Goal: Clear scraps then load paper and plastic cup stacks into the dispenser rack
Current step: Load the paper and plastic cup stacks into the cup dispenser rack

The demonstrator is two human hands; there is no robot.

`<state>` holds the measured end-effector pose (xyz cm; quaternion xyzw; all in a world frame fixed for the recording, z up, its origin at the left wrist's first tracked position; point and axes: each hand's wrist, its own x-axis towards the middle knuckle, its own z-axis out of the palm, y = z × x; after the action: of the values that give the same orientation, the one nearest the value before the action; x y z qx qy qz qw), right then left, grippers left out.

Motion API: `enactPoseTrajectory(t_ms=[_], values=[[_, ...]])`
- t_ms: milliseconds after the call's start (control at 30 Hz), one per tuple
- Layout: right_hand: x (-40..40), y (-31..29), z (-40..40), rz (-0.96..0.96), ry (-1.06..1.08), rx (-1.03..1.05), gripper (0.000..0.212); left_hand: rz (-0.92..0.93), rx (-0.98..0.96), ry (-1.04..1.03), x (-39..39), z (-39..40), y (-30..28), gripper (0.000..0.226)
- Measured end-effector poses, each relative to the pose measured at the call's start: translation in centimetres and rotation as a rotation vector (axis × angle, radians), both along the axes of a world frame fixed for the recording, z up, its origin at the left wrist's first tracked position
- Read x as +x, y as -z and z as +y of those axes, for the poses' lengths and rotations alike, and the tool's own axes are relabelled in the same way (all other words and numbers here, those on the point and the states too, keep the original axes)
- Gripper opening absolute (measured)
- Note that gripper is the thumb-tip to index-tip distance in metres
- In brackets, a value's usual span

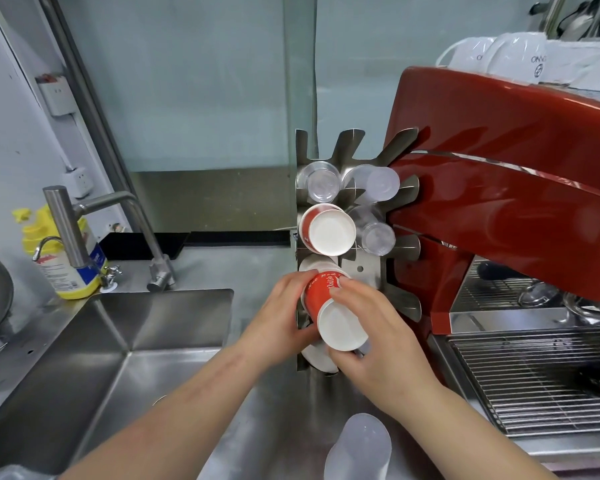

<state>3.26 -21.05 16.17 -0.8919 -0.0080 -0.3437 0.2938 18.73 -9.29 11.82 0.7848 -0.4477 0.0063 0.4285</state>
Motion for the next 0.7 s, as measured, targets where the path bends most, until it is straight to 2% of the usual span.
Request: enactPoseTrajectory(t_ms=[700], values=[[2.5, 1.5, -0.8, -0.025, -0.030, -0.022, 0.068, 0.014, 0.056, -0.063, 1.4, -0.9, 0.7, 0.078]])
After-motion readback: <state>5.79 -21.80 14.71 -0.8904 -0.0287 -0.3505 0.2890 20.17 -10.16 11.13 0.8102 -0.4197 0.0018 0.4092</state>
